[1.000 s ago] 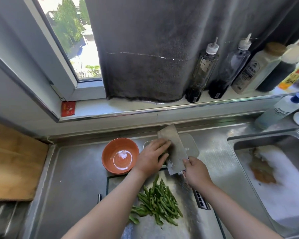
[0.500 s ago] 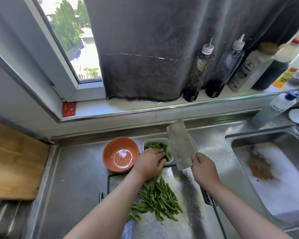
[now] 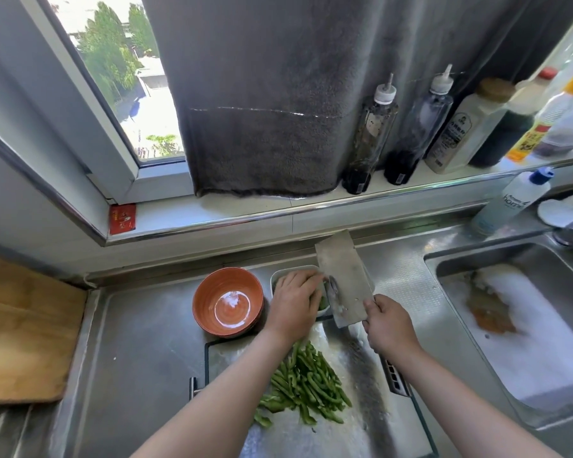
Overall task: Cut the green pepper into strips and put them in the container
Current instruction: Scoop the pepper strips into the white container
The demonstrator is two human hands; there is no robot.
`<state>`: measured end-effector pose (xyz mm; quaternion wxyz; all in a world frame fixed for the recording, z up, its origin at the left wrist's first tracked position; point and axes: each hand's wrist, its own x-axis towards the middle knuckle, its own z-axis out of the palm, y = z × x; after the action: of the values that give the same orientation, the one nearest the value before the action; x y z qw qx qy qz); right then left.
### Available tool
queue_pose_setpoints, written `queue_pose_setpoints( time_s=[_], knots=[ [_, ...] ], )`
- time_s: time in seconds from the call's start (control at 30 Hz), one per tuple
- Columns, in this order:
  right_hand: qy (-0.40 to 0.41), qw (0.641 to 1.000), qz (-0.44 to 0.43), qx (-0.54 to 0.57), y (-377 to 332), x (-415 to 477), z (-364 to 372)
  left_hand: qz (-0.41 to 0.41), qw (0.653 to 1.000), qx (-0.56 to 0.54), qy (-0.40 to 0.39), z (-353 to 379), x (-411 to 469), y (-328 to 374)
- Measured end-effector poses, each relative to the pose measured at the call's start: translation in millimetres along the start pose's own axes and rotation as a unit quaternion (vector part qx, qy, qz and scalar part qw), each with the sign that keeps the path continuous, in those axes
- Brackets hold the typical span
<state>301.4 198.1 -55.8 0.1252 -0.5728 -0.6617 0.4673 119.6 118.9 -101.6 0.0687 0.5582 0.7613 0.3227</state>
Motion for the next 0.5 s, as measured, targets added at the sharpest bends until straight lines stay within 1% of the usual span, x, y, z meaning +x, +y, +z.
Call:
queue_pose_setpoints(
  time_s=[0.1,0.17,0.2,0.27,0.37,0.5],
  knots=[
    [0.006,1.0,-0.001,0.018,-1,-7,-14,-0.147,0.988,-0.054,-0.008,-2,15,16],
    [0.014,0.999,0.001,0.031,1,-10,-27,-0.255,0.957,-0.133,-0.028,-6,25,37],
    [0.02,0.999,0.001,0.037,2,-12,-35,-0.289,0.941,-0.171,-0.04,-6,28,47],
    [0.024,0.998,0.001,0.053,8,-15,-52,-0.309,0.926,-0.204,-0.073,-4,33,68],
    [0.028,0.997,0.006,0.074,19,-22,-80,-0.324,0.907,-0.257,-0.084,9,40,96],
    [0.064,0.997,-0.001,0.036,41,-33,-123,-0.354,0.867,-0.339,-0.089,28,42,140]
  ],
)
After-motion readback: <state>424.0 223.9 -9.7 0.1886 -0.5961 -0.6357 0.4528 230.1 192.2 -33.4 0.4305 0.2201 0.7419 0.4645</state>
